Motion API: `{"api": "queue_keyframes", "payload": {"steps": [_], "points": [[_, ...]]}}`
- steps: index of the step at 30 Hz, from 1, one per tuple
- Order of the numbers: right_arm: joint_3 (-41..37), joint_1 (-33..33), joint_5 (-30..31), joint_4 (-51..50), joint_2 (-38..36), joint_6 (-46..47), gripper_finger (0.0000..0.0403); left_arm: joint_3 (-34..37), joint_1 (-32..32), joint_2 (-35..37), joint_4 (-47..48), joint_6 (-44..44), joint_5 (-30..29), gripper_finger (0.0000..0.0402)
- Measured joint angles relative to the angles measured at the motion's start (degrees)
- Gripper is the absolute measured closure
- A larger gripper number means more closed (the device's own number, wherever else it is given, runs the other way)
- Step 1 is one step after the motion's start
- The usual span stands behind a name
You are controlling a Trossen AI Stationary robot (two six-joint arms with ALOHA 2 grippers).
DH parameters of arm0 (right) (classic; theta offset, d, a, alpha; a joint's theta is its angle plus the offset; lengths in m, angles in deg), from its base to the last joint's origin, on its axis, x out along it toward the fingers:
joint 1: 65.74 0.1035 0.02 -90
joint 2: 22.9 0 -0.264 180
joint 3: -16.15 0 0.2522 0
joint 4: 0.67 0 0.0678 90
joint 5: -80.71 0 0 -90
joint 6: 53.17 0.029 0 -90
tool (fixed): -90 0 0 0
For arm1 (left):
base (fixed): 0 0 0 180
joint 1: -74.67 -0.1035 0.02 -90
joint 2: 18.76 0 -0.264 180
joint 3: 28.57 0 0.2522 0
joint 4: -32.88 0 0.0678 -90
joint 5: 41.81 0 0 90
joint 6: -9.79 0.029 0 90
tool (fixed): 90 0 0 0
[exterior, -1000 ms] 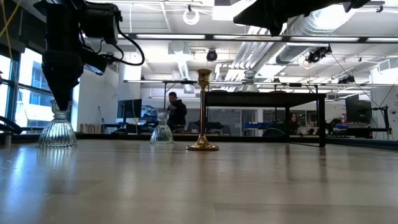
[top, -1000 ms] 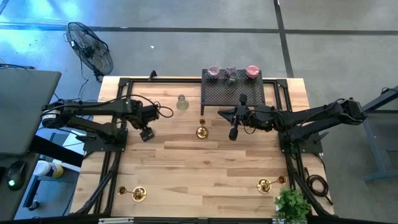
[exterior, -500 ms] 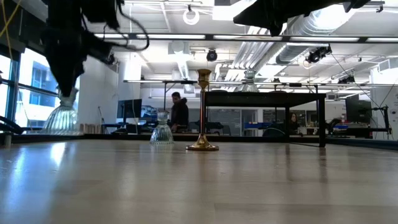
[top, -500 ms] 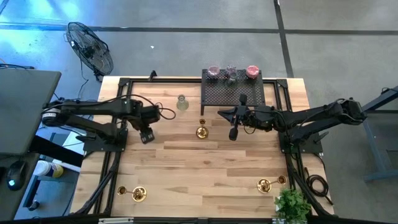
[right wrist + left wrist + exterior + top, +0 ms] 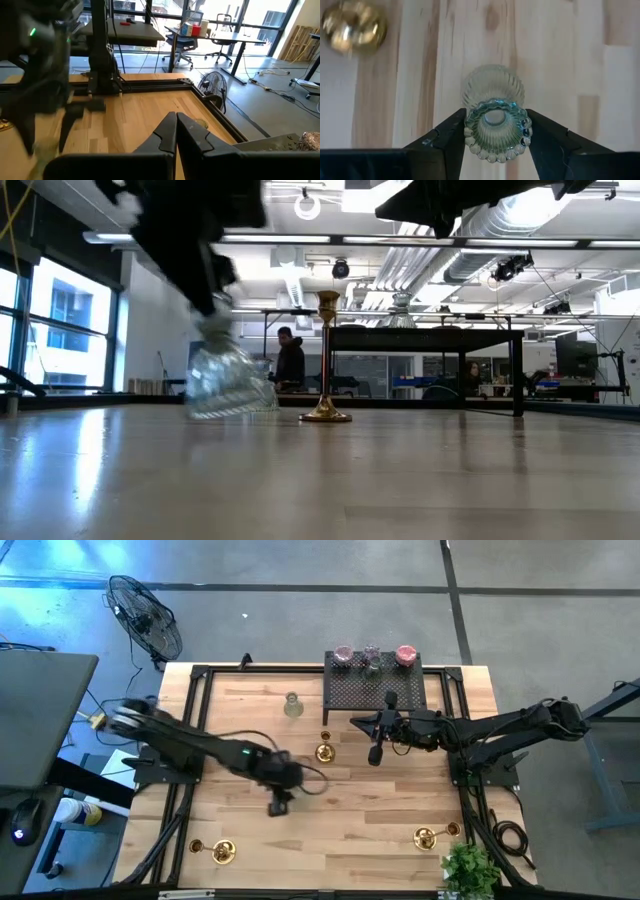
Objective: Pick & Place candle stick holders
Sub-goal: Put the bottom glass candle holders on the shelf
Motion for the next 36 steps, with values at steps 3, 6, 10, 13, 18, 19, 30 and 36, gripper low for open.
{"api": "queue_keyframes", "payload": {"steps": [3, 6, 10, 13, 18, 19, 30, 36], "points": [[0.0, 0.0, 0.0, -0.2, 0.0, 0.2, 0.0402, -6.0, -0.7, -6.7, 0.3, 5.3, -1.3, 0.0227], [0.0, 0.0, 0.0, -0.6, 0.0, 0.2, 0.0401, -11.5, -1.4, -11.4, 0.5, 9.6, -1.4, 0.0227], [0.0, 0.0, 0.0, -1.1, 0.0, 0.2, 0.0402, -16.0, -2.7, -15.3, 1.3, 13.0, -1.8, 0.0227], [0.0, 0.0, 0.0, -1.4, 0.0, 0.2, 0.0401, -16.9, -3.7, -16.4, 1.1, 13.7, -2.0, 0.0227], [0.0, 0.0, 0.1, -2.0, 0.0, 0.4, 0.0402, -16.7, -4.6, -16.3, 1.3, 14.4, -2.6, 0.0225], [0.0, 0.0, 0.1, -2.0, 0.0, 0.4, 0.0402, -16.7, -4.6, -16.3, 1.4, 14.4, -2.9, 0.0221], [0.0, 0.0, 0.1, -2.0, 0.0, 0.4, 0.0400, -16.6, -4.2, -14.9, 2.5, 18.8, 0.3, 0.0124], [0.0, 0.1, 0.1, -3.5, 0.0, 0.8, 0.0401, -15.3, -2.2, -9.3, 5.9, 19.5, -3.4, 0.0151]]}}
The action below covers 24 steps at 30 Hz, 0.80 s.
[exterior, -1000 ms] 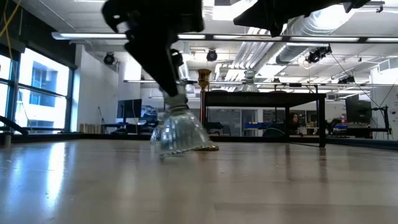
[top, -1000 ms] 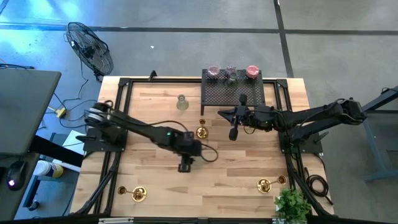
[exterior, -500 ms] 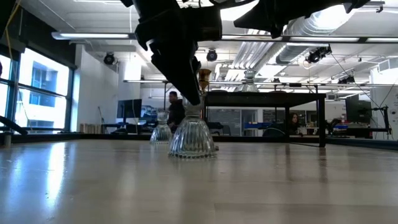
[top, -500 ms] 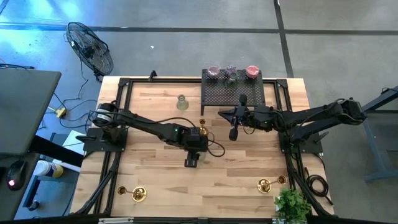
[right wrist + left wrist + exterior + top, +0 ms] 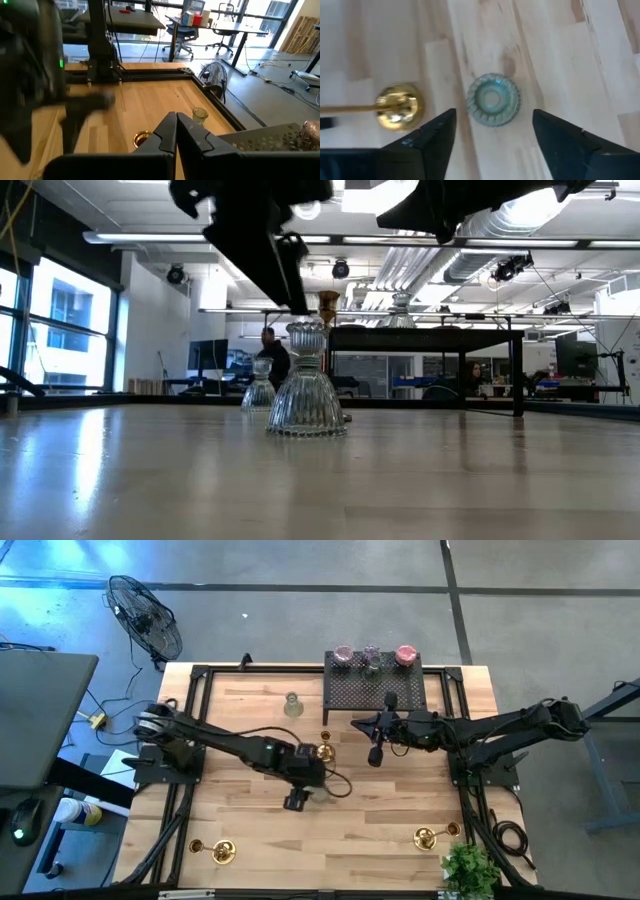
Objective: Pick & Place candle stick holders
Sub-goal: Put the bottom glass candle holders on the shelf
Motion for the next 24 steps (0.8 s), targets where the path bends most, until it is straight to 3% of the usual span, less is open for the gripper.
{"api": "queue_keyframes", "payload": {"steps": [3, 7, 12, 17, 20, 24], "points": [[0.0, 0.8, 1.0, -2.4, 0.0, 0.7, 0.0402, 5.4, 1.6, 5.5, -3.7, 0.9, -1.5, 0.0191], [-0.7, 3.8, 3.2, -5.7, 0.3, 3.9, 0.0402, 18.9, 3.9, 14.6, -15.0, 2.7, 1.5, 0.0250], [-6.1, 11.2, 9.0, -3.1, 2.3, 12.6, 0.0402, 40.8, 4.3, 27.3, -39.2, 2.0, 5.0, 0.0317], [-9.1, 21.0, 17.2, -3.0, 6.0, 28.6, 0.0398, 58.5, 1.8, 36.4, -67.0, 2.0, 2.8, 0.0366], [-8.3, 26.0, 21.7, -3.1, 9.8, 34.4, 0.0380, 63.7, -2.5, 40.3, -73.3, 2.4, 0.0, 0.0387], [-5.7, 27.6, 21.9, -2.9, 15.9, 41.2, 0.0330, 65.2, -10.0, 43.6, -71.9, 0.9, 1.3, 0.0399]]}}
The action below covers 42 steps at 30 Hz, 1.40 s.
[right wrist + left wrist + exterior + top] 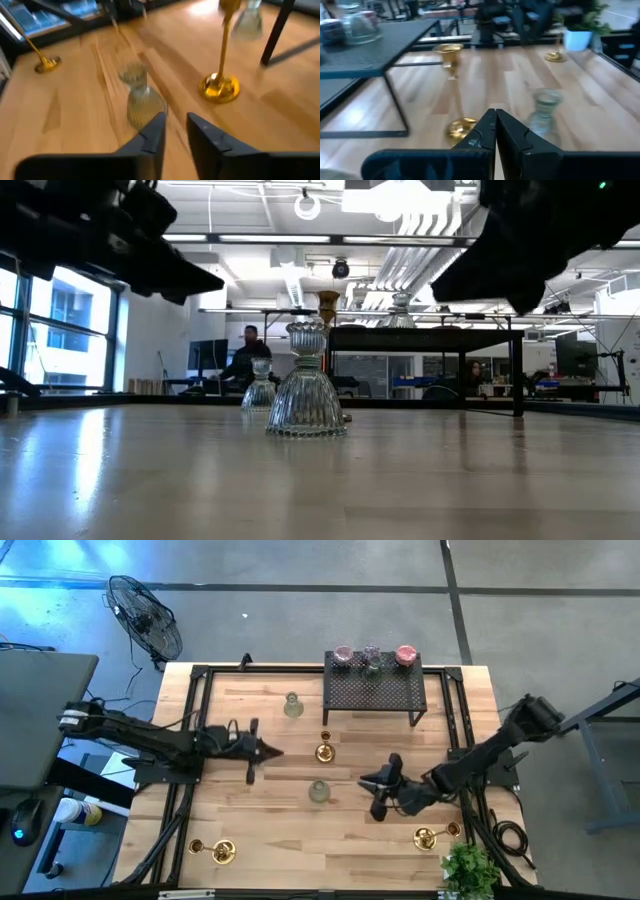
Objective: Pick & Place candle stick holders
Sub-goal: Put the bottom glass candle holders on the shelf
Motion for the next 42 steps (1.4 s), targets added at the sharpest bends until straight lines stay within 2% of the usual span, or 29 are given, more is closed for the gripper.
{"api": "queue_keyframes", "payload": {"steps": [4, 6, 12, 17, 20, 25, 30, 36, 42], "points": [[3.2, -1.5, -7.1, -0.4, 6.3, 1.7, 0.0258, 0.1, -7.1, 0.2, -0.5, 1.5, 5.9, 0.0399], [5.2, -1.9, -9.5, -0.1, 8.4, 0.7, 0.0222, 0.1, -10.1, 0.2, -0.8, 1.8, 7.1, 0.0399], [8.6, -2.2, -7.6, -0.2, 11.3, -3.0, 0.0136, 0.1, -15.0, 0.2, -0.4, -0.6, 10.9, 0.0399], [8.8, -3.6, -9.7, 1.0, 11.7, -3.3, 0.0093, 0.1, -14.9, 0.2, -0.1, -1.8, 14.2, 0.0399], [8.8, -4.5, -9.9, 3.9, 13.2, -4.9, 0.0080, 0.1, -14.9, 0.2, -0.1, -1.7, 14.0, 0.0399], [8.8, -6.3, -11.1, 16.9, 19.2, -11.4, 0.0076, 0.1, -14.9, 0.2, -0.1, -1.8, 14.1, 0.0399], [8.8, -9.3, -10.8, 25.4, 24.8, -14.0, 0.0077, 0.1, -14.9, 0.1, 0.0, -1.8, 14.1, 0.0399], [8.9, -12.6, -17.4, 36.0, 29.1, -17.1, 0.0077, 0.1, -14.9, 0.1, -0.1, -1.7, 13.9, 0.0399], [12.9, -14.4, -24.2, 35.7, 31.6, -21.4, 0.0092, 0.1, -14.9, 0.1, -0.1, -1.7, 13.9, 0.0399]]}}
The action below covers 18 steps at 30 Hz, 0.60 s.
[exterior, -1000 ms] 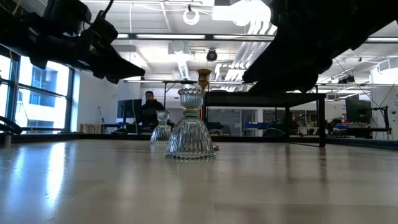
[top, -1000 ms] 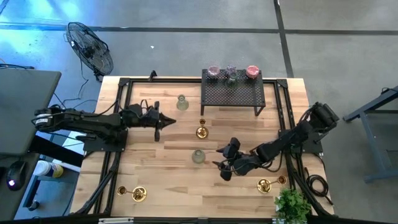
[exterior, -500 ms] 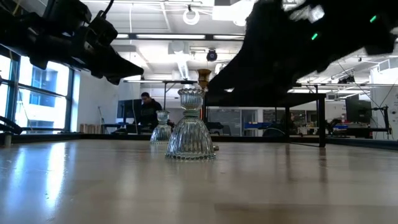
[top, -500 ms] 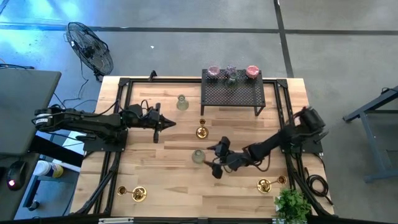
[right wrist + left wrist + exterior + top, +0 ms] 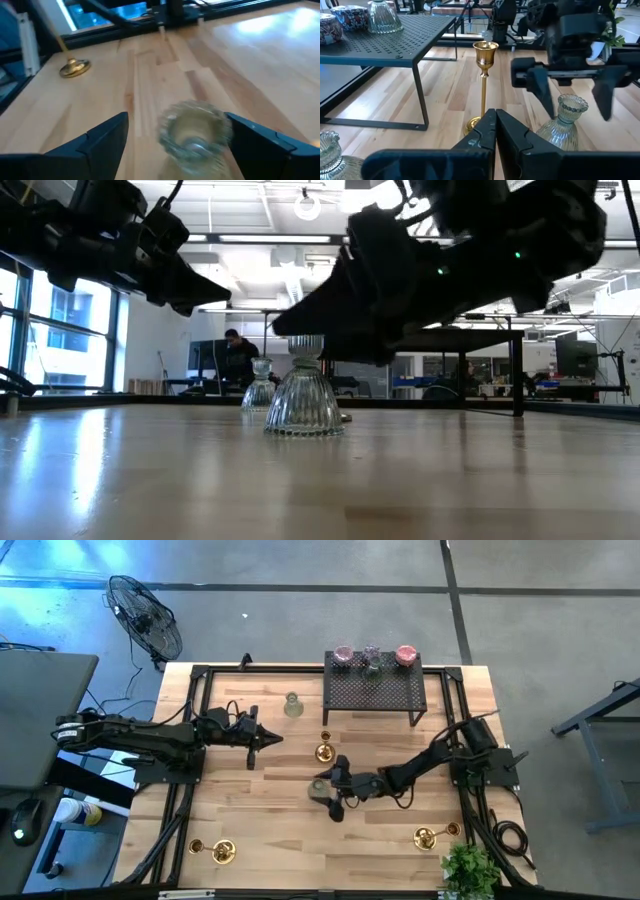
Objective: Pick & Place candle stick holders
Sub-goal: Put the bottom glass candle holders on the shelf
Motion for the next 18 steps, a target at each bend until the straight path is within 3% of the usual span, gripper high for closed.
{"api": "queue_keyframes", "payload": {"steps": [6, 18], "points": [[3.2, -1.0, -2.0, -4.2, 1.5, -2.0, 0.0129, 0.0, 0.0, 0.0, 0.0, 0.1, 0.0, 0.0399], [3.2, 1.2, -2.4, -6.3, -0.5, -4.6, 0.0268, 0.0, 0.0, 0.0, 0.2, 0.1, -0.1, 0.0399]]}}
